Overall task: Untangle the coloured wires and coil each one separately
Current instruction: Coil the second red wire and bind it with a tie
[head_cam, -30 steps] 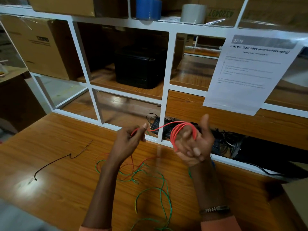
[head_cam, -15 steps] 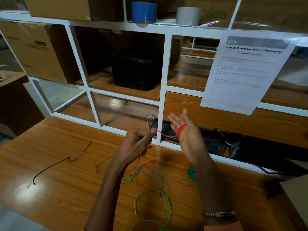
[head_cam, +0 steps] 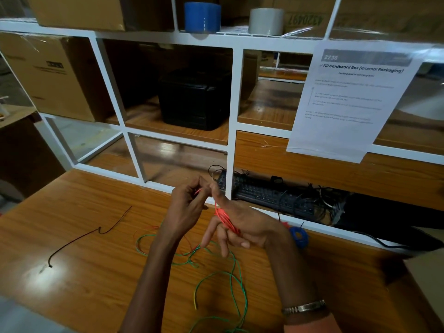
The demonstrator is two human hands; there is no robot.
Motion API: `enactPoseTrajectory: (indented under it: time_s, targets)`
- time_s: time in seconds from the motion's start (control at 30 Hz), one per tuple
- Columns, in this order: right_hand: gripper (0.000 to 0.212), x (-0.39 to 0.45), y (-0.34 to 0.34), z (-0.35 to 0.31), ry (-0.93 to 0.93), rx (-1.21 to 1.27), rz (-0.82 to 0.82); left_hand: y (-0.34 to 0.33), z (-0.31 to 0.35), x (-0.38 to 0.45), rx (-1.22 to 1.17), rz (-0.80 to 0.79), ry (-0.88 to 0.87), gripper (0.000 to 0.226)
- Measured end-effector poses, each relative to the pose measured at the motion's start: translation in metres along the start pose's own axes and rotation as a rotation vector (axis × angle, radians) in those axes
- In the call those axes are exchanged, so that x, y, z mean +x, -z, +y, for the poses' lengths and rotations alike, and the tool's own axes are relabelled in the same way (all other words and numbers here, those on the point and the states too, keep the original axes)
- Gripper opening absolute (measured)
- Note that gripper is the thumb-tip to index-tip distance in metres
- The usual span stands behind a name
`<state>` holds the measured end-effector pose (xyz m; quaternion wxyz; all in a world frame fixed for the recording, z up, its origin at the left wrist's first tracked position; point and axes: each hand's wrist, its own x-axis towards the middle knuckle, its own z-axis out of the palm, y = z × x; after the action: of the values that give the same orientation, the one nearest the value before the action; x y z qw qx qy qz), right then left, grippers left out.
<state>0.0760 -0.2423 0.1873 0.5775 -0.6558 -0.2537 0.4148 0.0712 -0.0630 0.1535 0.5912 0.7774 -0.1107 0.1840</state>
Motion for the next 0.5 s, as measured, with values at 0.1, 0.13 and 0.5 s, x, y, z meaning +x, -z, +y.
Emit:
enactPoseTrajectory:
  time_s: [0.1,0.13,0.5]
  targets:
    - [0.109,0.002,0.011,0.01,0.194,0.348,-0.187,0.0,0.005,0.001,-0.011,0.0,0.022,0.038]
    - [0.106,0.004,0.015,0.014,0.288,0.496,-0.215,-0.001,0.006,0.001,-0.014,-0.012,0.031,0.043]
    - [0.08,-0.013,0.042,0.011,0.912,1.402,0.347,-0.013,0.005,-0.005,-0.013,-0.169,0.072,0.042]
